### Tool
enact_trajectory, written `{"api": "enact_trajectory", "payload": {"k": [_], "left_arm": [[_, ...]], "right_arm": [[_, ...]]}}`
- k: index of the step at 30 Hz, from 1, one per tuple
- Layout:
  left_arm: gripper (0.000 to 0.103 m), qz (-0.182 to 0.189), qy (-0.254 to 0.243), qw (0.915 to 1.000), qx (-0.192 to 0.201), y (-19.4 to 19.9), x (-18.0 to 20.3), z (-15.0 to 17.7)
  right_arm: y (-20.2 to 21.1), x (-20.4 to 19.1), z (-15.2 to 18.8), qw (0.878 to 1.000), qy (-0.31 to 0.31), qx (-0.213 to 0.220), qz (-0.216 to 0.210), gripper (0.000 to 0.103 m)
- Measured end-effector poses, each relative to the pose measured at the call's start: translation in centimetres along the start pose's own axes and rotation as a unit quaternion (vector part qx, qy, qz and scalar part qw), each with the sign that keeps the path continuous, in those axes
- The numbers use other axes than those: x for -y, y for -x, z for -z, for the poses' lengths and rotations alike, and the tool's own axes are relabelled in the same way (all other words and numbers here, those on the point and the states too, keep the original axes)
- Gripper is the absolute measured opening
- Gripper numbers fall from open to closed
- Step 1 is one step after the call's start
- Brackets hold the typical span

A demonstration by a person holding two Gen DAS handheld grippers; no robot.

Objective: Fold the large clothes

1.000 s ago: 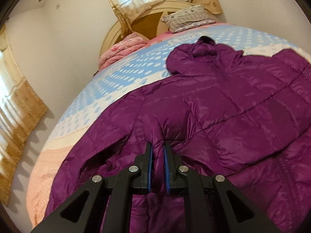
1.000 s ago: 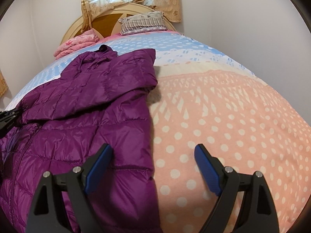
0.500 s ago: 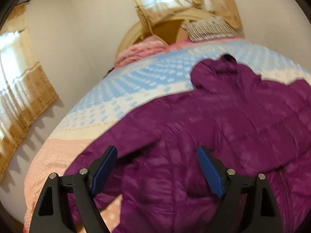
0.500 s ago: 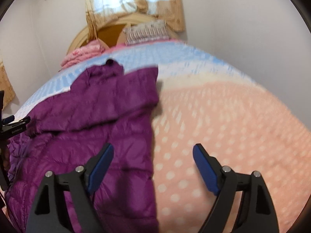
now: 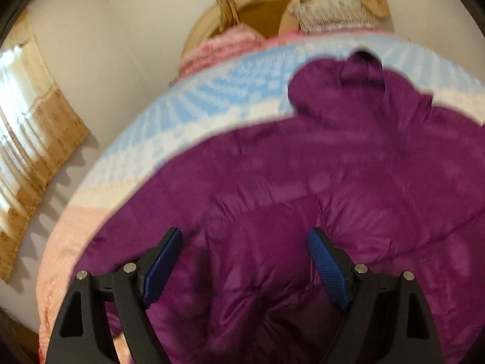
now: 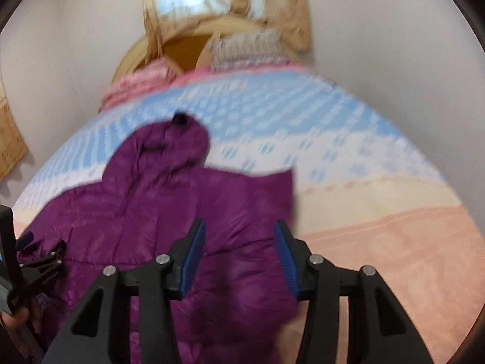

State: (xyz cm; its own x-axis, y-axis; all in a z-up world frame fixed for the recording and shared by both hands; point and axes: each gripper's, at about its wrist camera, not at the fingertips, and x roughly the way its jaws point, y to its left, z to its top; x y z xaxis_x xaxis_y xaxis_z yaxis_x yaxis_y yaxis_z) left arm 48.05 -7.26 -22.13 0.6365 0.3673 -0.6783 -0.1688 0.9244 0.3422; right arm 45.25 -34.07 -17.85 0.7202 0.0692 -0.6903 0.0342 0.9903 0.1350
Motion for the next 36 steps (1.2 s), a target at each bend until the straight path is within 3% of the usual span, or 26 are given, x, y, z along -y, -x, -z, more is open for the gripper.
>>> {"api": "enact_trajectory", "payload": {"k": [3, 7, 13, 19, 23, 26, 32, 33, 34, 36], "left_arm": [[0.085, 0.015, 0.01, 0.9998, -0.001, 0.1, -0.6, 0.8], [0.086, 0.021, 0.013, 0.9997, 0.002, 0.1, -0.7, 1.3], [0.089, 0.009, 0.008, 0.9999, 0.002, -0.1, -0.3, 1.2], [0.093, 0.027, 0.031, 0.9991, -0.006, -0.5, -1.2, 1.3], [0.094, 0.008, 0.017, 0.9998, 0.001, -0.2, -0.5, 1.4], [0.094, 0.007, 0.017, 0.9998, 0.001, -0.3, -0.5, 1.4], [0.095, 0.016, 0.024, 0.9996, -0.004, -0.3, -0.9, 1.2], [0.095, 0.027, 0.028, 0.9992, -0.009, -0.1, -1.3, 1.2], [0.095, 0.041, 0.038, 0.9983, -0.017, 0.5, -2.1, 1.1], [0.095, 0.065, 0.059, 0.9961, -0.007, 2.0, -3.1, 1.2]], "right_arm": [[-2.9, -0.6, 2.8, 0.999, 0.022, -0.049, 0.008, 0.051], [-2.8, -0.3, 3.4, 0.999, 0.019, -0.048, 0.004, 0.051], [-2.5, -1.2, 3.4, 0.997, 0.039, -0.051, 0.031, 0.051], [1.7, 0.0, 1.3, 0.999, -0.014, 0.034, 0.03, 0.049], [-1.3, -1.1, 0.8, 0.999, 0.017, 0.001, 0.032, 0.049], [-4.8, -1.0, 1.4, 0.998, 0.027, -0.057, 0.027, 0.05], [-3.0, -1.5, 1.1, 0.996, 0.034, -0.063, 0.052, 0.05], [-1.9, -1.6, 1.3, 0.997, 0.02, -0.064, 0.039, 0.05], [-1.2, -2.0, 1.5, 0.997, 0.013, -0.064, 0.028, 0.052], [0.7, -3.1, 2.5, 0.999, 0.018, -0.05, 0.007, 0.072]]}}
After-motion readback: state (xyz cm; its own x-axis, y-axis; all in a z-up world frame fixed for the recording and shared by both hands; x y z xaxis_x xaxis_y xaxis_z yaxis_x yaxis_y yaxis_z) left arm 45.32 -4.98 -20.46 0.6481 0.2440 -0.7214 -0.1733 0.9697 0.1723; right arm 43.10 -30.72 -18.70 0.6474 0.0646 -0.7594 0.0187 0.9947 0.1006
